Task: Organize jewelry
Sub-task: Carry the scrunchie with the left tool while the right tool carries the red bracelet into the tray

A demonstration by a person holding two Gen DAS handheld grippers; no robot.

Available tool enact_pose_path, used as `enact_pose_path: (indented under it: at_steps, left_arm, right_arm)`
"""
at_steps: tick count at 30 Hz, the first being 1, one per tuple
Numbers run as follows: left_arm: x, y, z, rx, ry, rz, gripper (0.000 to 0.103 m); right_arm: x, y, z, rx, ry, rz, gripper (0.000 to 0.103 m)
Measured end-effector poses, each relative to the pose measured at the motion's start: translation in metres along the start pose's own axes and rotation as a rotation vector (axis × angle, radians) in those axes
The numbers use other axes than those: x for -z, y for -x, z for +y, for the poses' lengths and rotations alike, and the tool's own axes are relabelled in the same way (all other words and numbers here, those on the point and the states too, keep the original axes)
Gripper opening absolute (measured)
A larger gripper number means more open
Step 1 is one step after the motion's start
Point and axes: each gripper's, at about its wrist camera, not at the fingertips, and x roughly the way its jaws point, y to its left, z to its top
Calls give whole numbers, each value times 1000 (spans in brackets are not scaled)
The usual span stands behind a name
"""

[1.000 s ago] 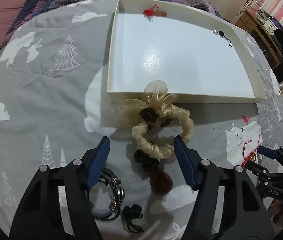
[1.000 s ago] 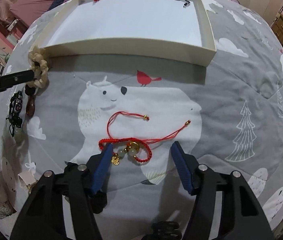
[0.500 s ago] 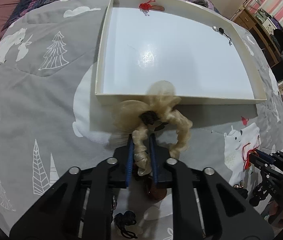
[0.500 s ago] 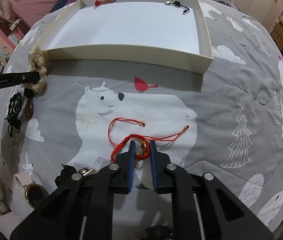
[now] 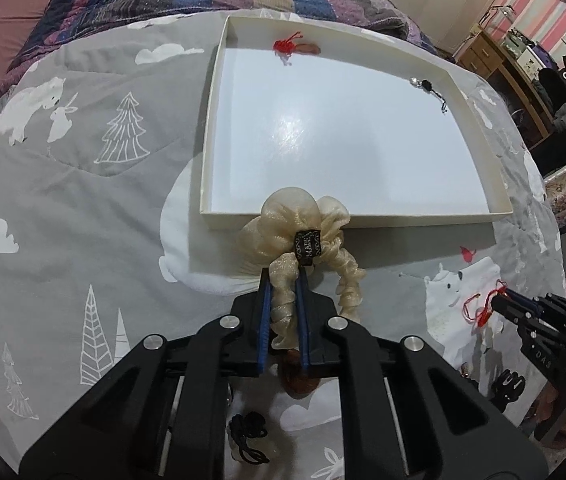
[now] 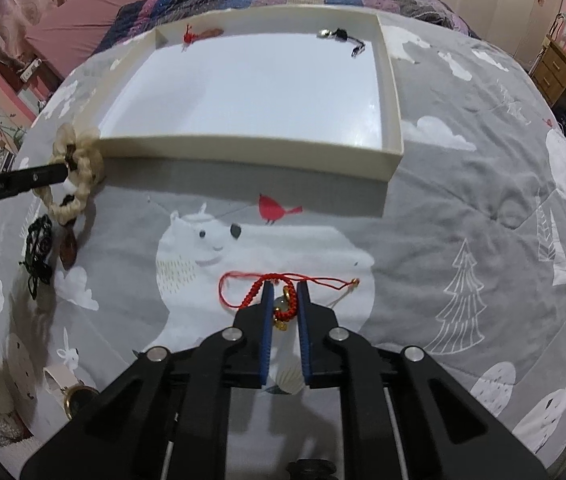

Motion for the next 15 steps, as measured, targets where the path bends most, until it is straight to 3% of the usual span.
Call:
enact_pose_path:
  at_steps: [15]
  left_arm:
    - [-18,26,-10,28,-6,-55,9]
  right_arm:
    - [-49,37,-1,8,3,-125,11]
